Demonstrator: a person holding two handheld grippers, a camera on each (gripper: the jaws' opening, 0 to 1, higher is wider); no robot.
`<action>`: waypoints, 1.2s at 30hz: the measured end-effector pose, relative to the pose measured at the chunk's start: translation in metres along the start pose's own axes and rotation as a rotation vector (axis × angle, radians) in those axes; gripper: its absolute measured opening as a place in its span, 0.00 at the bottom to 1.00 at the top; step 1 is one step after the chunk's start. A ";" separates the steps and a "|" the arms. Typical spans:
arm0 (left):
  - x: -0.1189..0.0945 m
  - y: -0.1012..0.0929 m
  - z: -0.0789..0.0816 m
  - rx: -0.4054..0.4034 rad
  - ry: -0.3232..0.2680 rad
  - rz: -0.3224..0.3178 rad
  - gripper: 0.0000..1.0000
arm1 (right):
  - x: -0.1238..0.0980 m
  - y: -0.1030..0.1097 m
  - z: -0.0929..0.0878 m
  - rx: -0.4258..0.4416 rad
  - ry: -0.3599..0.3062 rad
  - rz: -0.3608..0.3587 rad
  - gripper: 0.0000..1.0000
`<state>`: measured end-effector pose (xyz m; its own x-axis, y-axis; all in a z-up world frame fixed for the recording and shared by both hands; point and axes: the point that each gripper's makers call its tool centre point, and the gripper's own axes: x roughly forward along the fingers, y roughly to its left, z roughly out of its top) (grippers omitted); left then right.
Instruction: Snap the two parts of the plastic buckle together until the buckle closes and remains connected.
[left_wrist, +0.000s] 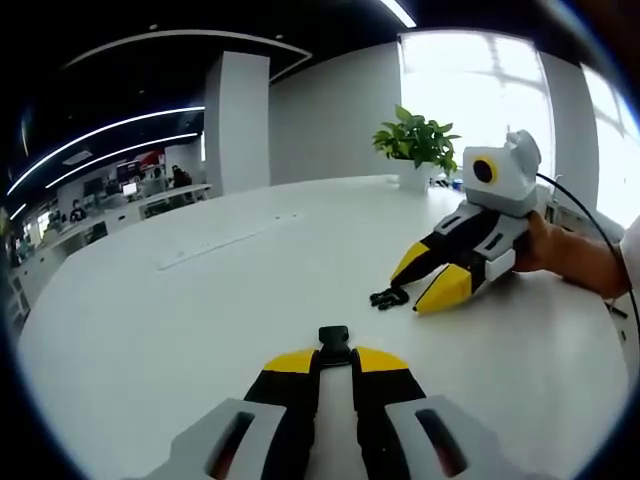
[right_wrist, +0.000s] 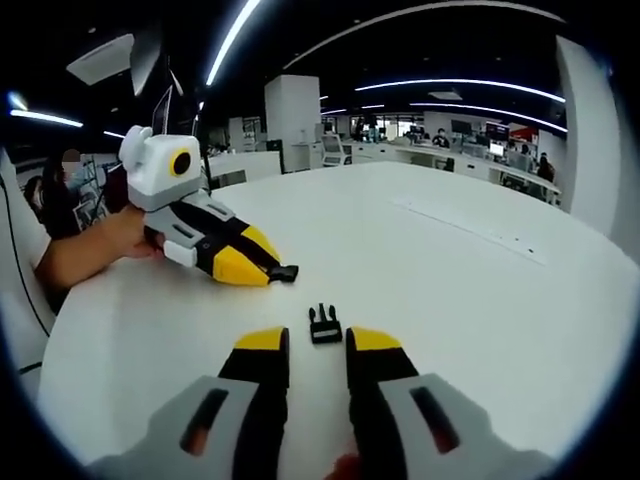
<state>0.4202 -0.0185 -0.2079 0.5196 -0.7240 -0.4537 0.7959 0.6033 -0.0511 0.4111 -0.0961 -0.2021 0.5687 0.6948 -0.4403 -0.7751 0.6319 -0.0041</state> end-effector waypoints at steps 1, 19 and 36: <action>0.000 0.000 0.000 0.000 0.000 0.000 0.12 | 0.000 0.000 0.000 -0.004 0.001 -0.002 0.21; 0.000 0.001 0.000 -0.002 0.001 0.006 0.12 | 0.004 -0.003 0.002 -0.047 -0.009 -0.020 0.16; 0.001 0.001 0.000 -0.005 -0.002 0.011 0.13 | 0.007 -0.004 0.003 -0.054 -0.021 -0.026 0.14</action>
<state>0.4214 -0.0187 -0.2079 0.5291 -0.7177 -0.4526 0.7884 0.6131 -0.0506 0.4191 -0.0931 -0.2020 0.5943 0.6854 -0.4208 -0.7731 0.6311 -0.0640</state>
